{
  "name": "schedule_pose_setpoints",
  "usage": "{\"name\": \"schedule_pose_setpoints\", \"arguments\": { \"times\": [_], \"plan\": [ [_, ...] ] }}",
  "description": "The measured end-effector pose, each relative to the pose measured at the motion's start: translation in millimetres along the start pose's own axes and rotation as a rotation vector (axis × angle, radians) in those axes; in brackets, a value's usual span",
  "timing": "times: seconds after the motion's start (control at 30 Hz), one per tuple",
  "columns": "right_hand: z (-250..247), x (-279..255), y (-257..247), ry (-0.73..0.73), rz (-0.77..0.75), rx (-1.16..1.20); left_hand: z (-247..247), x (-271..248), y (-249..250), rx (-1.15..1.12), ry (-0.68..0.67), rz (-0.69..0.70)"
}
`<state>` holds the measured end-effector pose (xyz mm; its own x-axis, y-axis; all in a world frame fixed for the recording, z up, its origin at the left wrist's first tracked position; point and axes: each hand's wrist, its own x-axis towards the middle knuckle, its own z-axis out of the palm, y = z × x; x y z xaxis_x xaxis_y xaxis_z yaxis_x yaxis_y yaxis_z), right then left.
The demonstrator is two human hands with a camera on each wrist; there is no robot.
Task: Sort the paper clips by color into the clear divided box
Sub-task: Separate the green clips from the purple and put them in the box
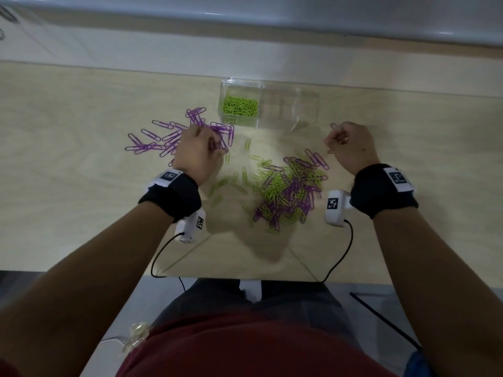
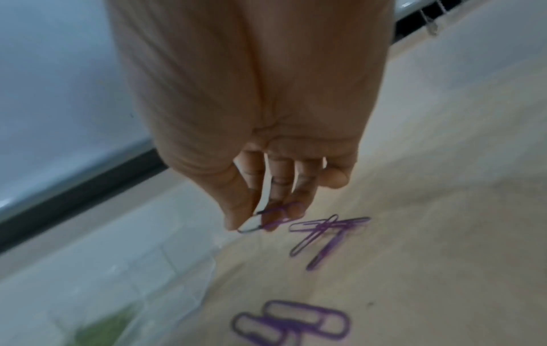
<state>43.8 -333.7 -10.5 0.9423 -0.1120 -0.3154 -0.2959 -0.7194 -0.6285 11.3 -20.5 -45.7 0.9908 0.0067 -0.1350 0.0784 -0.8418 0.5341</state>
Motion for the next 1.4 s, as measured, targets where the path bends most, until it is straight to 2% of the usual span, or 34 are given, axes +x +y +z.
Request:
{"name": "schedule_pose_setpoints", "arguments": {
  "times": [0.1,0.17,0.3,0.43,0.53,0.6,0.73,0.83,0.9,1.0,1.1,1.17,1.23,1.3,1.4],
  "plan": [
    [7.9,0.9,0.1,-0.024,-0.029,-0.166,18.6,-11.3,29.3,0.004,-0.104,0.13],
    [20.6,-5.2,-9.5,-0.073,-0.102,-0.297,34.3,-21.2,49.8,-0.012,-0.207,0.138],
    [55.0,-23.0,-27.9,-0.224,-0.22,-0.448,51.7,-31.8,77.8,0.096,-0.234,0.029],
    [71.2,-26.9,-31.5,-0.275,-0.241,-0.498,54.1,-31.2,80.6,0.14,-0.228,-0.029],
    [71.5,-26.9,-36.2,-0.301,-0.254,-0.576,51.1,-31.4,77.2,0.023,-0.3,-0.071],
    [69.0,-27.3,-37.0,-0.323,-0.268,-0.604,46.6,-30.7,71.5,-0.147,-0.342,-0.122],
    [59.4,-28.7,-32.0,-0.321,-0.335,-0.466,21.9,-28.6,56.4,-0.412,-0.201,-0.115],
    [51.2,-34.9,-29.8,-0.298,-0.517,-0.414,6.3,-16.5,38.1,-0.394,-0.039,-0.133],
    [42.5,-37.7,-26.3,-0.255,-0.577,-0.408,0.5,-3.7,25.8,-0.325,0.013,-0.157],
    [23.3,-31.8,-5.7,-0.039,-0.444,-0.314,-1.2,8.9,20.6,-0.087,0.035,-0.075],
    [5.8,-23.0,22.5,0.157,-0.211,-0.253,9.2,12.6,40.5,0.031,0.014,0.129],
    [0.9,-17.9,34.7,0.184,-0.11,-0.278,22.6,14.5,61.4,0.003,-0.109,0.26],
    [1.1,-14.6,39.5,0.163,-0.055,-0.338,38.1,17.3,80.4,-0.016,-0.25,0.329],
    [5.6,-12.9,39.5,0.149,-0.068,-0.381,51.9,20.4,94.0,-0.002,-0.325,0.355],
    [17.4,-12.6,33.0,0.139,-0.144,-0.334,64.6,25.7,105.0,-0.005,-0.349,0.347]
  ]
}}
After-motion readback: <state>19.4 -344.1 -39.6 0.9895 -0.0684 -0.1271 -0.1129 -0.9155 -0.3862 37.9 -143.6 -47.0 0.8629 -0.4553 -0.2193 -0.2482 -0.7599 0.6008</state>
